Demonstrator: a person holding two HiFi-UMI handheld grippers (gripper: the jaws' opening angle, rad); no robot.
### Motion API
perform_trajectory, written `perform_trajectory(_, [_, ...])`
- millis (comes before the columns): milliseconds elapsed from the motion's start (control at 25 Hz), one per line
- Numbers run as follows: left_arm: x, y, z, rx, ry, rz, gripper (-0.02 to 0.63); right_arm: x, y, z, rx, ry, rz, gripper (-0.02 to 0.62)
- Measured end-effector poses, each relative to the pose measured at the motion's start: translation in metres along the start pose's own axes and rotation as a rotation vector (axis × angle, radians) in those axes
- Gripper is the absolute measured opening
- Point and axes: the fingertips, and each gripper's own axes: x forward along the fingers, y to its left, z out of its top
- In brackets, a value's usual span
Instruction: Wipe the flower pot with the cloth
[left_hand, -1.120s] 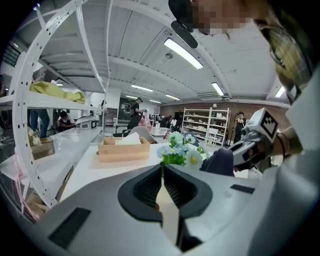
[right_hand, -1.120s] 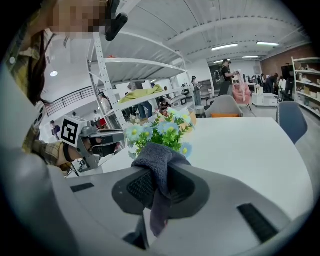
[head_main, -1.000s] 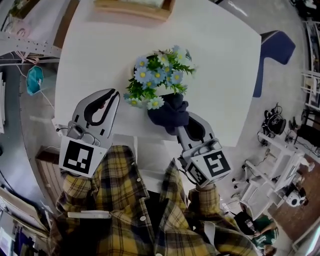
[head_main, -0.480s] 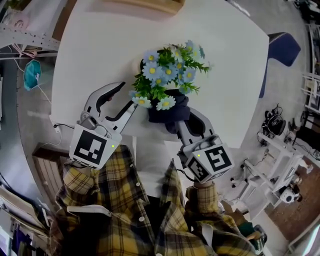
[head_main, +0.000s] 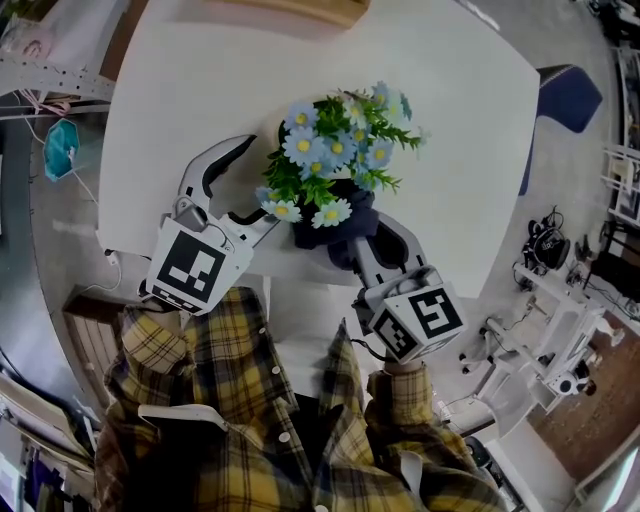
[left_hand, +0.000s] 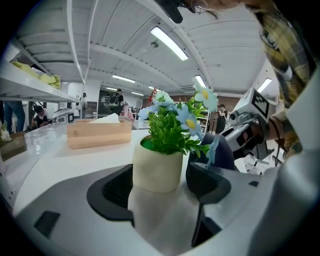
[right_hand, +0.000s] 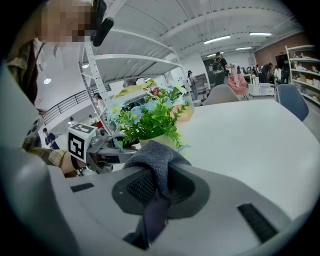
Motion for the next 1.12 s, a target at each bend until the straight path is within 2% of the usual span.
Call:
perform_trajectory(440, [0.020,0.005,0.008,0.086,-0.030,-0.065,0.364,0.008,-0.004,0.002,0.001,0.026,0.013,0.032])
perform_trajectory(880, [0.025,0.007,0.010,0.114,-0.040,-0.101,0.367,0.023,0.002,0.001,0.016,0.048,0.042,0.032])
perform_trajectory(1120, [0.025,0.009,0.011,0.126,-0.039,-0.110,0.367,0.047,0.016,-0.001,0.065,0.076,0.082,0.032])
